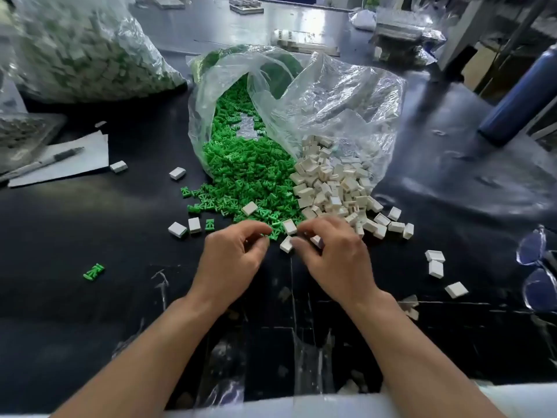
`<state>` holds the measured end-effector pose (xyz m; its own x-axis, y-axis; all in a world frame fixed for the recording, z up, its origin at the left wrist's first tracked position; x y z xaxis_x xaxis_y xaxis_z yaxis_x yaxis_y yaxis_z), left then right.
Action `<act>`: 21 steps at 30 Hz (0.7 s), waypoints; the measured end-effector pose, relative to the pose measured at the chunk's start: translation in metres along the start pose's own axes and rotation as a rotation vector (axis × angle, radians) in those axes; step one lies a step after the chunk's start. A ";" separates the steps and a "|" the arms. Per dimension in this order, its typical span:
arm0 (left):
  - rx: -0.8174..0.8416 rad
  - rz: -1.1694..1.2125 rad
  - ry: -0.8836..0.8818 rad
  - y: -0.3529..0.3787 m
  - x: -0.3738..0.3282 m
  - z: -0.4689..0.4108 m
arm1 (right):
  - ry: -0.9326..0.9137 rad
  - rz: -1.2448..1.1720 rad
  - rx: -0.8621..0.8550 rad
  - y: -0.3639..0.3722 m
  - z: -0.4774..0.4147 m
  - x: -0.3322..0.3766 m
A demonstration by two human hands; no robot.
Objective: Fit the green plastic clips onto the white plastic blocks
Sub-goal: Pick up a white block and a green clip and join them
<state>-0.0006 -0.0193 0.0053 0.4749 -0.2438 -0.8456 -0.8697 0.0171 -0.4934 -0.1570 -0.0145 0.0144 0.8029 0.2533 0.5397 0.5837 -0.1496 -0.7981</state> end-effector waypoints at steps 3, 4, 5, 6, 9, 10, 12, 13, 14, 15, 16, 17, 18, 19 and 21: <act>0.010 -0.024 0.003 0.004 0.000 -0.002 | -0.054 0.049 0.121 0.008 -0.003 -0.001; 0.014 -0.033 0.015 0.005 -0.001 -0.002 | -0.064 0.074 0.171 0.010 -0.004 0.001; 0.020 -0.023 0.015 0.006 -0.001 -0.003 | -0.082 0.079 0.195 0.012 -0.006 0.001; 0.020 -0.012 0.006 0.006 -0.002 -0.003 | -0.085 0.084 0.210 0.014 -0.007 0.001; 0.016 0.041 -0.031 0.003 -0.003 -0.004 | -0.078 0.017 0.161 0.012 -0.007 -0.002; 0.013 0.068 -0.061 0.002 -0.005 -0.004 | -0.059 -0.050 0.129 0.010 -0.007 -0.002; 0.034 0.181 -0.157 0.001 -0.007 -0.005 | -0.041 -0.178 0.057 0.006 -0.006 -0.002; 0.058 0.265 -0.211 0.000 -0.008 -0.006 | -0.052 -0.214 0.018 0.005 -0.006 -0.001; 0.095 0.350 -0.257 0.000 -0.008 -0.007 | -0.082 -0.234 -0.016 0.003 -0.005 0.000; 0.146 0.426 -0.293 0.000 -0.009 -0.007 | -0.125 -0.244 -0.045 0.002 -0.004 0.002; 0.205 0.485 -0.310 0.001 -0.010 -0.007 | -0.174 -0.243 -0.070 0.002 -0.003 0.005; 0.255 0.528 -0.313 0.001 -0.012 -0.006 | -0.215 -0.243 -0.080 0.003 -0.002 0.006; 0.287 0.555 -0.309 0.001 -0.013 -0.006 | -0.239 -0.246 -0.082 0.004 0.000 0.008; 0.301 0.572 -0.304 0.002 -0.014 -0.005 | -0.252 -0.254 -0.073 0.005 0.000 0.008; 0.298 0.598 -0.309 0.002 -0.015 -0.005 | -0.269 -0.281 -0.048 0.004 0.001 0.008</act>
<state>-0.0098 -0.0208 0.0177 -0.0149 0.1735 -0.9847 -0.9393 0.3351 0.0733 -0.1483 -0.0126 0.0150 0.5540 0.5315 0.6408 0.7864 -0.0815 -0.6123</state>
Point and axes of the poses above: each hand's wrist, its own z-axis away from the middle knuckle, its own y-axis out of the palm, x = y × z, the point moved 2 cm from there along -z, towards the middle knuckle, and after that the axes turned 7 degrees about x, right-handed, at the moved point
